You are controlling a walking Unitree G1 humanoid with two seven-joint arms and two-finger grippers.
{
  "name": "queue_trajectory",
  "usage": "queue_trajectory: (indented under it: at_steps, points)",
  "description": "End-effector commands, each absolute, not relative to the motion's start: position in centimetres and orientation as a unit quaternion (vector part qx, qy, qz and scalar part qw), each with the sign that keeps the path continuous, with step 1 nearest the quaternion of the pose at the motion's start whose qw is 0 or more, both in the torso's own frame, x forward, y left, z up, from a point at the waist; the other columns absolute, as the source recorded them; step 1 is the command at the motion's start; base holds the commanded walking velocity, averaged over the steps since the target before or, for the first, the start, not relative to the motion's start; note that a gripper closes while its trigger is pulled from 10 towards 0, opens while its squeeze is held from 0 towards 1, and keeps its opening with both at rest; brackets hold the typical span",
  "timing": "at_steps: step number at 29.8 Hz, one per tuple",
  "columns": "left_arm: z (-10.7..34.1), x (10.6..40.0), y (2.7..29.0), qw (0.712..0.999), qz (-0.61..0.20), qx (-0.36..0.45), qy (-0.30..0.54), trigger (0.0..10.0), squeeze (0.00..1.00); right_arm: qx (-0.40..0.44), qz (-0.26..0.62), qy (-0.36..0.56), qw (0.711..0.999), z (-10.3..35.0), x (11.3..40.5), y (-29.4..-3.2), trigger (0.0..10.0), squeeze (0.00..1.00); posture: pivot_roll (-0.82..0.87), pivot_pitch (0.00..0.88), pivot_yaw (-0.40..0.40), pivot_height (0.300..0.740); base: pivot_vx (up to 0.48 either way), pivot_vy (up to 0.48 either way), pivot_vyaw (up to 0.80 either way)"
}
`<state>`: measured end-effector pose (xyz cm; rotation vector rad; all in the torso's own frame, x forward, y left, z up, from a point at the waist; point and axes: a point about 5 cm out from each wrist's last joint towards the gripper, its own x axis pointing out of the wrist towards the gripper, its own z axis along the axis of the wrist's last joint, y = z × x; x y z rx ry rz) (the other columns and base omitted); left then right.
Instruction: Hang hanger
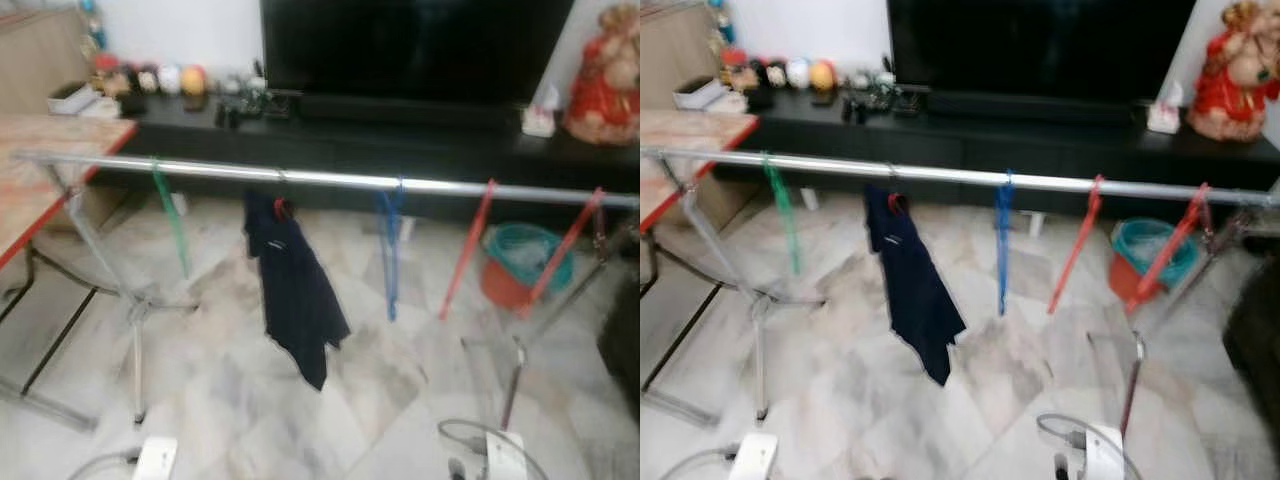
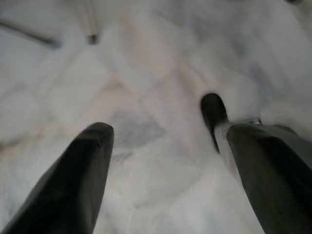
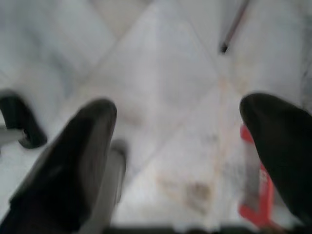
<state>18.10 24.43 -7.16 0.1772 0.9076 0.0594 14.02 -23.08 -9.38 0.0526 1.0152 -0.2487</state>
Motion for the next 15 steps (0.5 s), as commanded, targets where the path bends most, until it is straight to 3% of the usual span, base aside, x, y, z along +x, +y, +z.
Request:
queue_trajectory:
  at_steps: [1,11,15]
  points:
    - [-8.72,14.95,24.19,0.867,0.026,0.078,0.491,10.0,0.00,0.021,-0.121,0.454,0.882,-8.51,15.91,-23.45,10.0,0.00,0.00,0.000,-0.001,0.740,-0.304,0.000,0.00]
    - [-8.80,15.06,23.75,0.867,0.027,0.075,0.491,10.0,0.00,0.019,-0.123,0.454,0.882,-8.47,15.99,-23.52,10.0,0.00,-0.01,0.000,0.000,0.740,-0.302,0.000,0.00]
    - [-8.78,15.08,23.83,0.867,0.029,0.075,0.492,10.0,0.00,0.022,-0.125,0.452,0.883,-8.44,16.05,-23.50,10.0,0.00,-0.01,0.000,0.003,0.740,0.000,0.000,0.00]
